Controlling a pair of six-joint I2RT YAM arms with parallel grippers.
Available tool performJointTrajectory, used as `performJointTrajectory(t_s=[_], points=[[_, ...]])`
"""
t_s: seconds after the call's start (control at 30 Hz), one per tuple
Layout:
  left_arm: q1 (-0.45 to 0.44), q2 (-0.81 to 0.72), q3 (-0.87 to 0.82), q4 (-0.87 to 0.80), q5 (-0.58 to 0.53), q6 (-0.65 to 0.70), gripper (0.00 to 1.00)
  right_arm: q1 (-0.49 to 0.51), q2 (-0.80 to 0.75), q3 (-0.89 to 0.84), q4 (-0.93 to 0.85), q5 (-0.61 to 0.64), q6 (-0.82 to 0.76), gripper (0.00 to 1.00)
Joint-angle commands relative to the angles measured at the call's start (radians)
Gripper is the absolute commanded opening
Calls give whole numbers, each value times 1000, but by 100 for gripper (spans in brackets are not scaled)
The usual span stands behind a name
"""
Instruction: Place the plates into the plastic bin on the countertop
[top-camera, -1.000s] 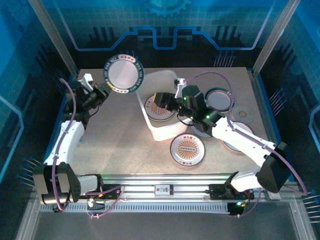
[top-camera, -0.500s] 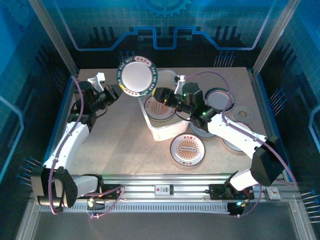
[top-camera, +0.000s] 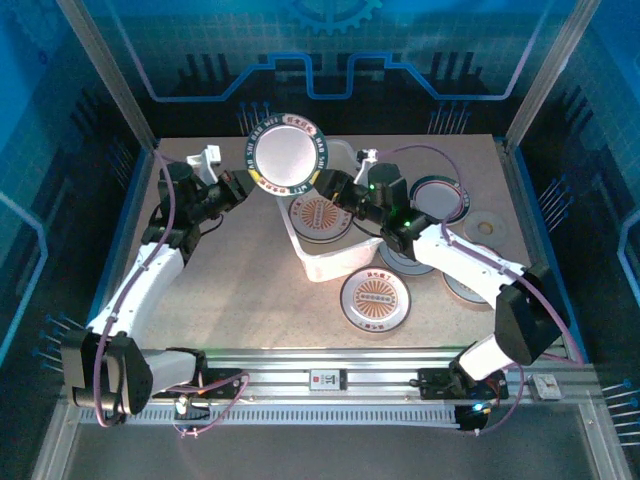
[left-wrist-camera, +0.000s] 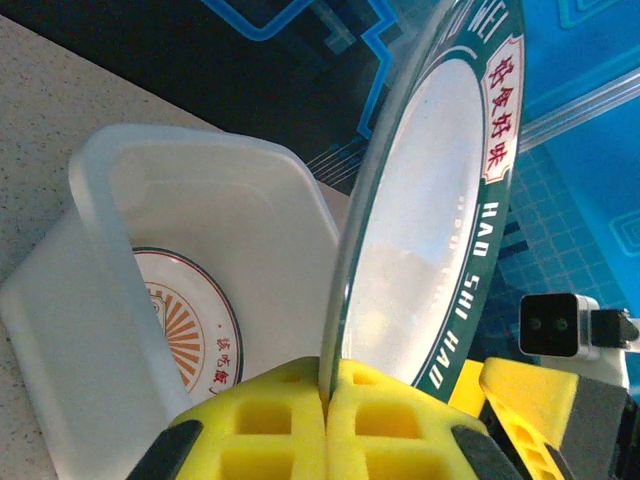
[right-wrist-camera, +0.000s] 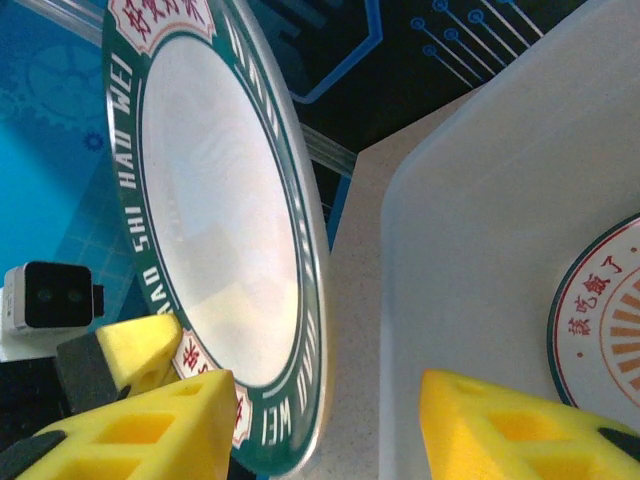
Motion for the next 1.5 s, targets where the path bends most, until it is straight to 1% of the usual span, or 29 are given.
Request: performJointTrajectory(t_s=[0.0,0.1,0.13,0.3,0.4,0.53,0.63,0.77,0.87,0.9,1.0,1.1,1.2,1.33,1.47], points=[[-18,-3,37,67,24,30,0,-13,18,-11,69,-3,35,51],[-30,-3,35,63,22,37,0,-16,27,-25,100,-6,63,47],[-33,-2,34,61,20,41,0,-16,29,-32,119,-7,71,43],[-48,0,32,49,-4,59,0,-23,28,-50,146,-10,101,34],[-57,0,36,34,-20,73,0,-25,22,-58,147,-8,105,26],[-73,-2,47,10,-39,95,0,-25,17,-64,144,-10,110,21],[-84,0,58,-18,-53,116,0,-24,17,-66,135,-10,116,13],[-94,-1,62,-28,-57,124,1,-24,16,-69,137,-7,122,13],[-98,-3,63,-34,-61,130,6,-24,12,-71,133,-3,122,11],[-100,-3,64,-35,-63,133,7,-24,10,-70,132,0,121,9],[-103,-2,65,-40,-70,135,16,-25,0,-75,131,11,119,7],[-103,0,69,-44,-75,139,28,-26,-15,-83,131,29,121,6],[-103,8,76,-47,-76,144,32,-30,-33,-93,123,47,117,5],[-104,26,88,-52,-75,151,48,-44,-59,-120,111,72,119,5],[-105,29,108,-67,-96,175,56,-60,-95,-140,75,101,110,5]])
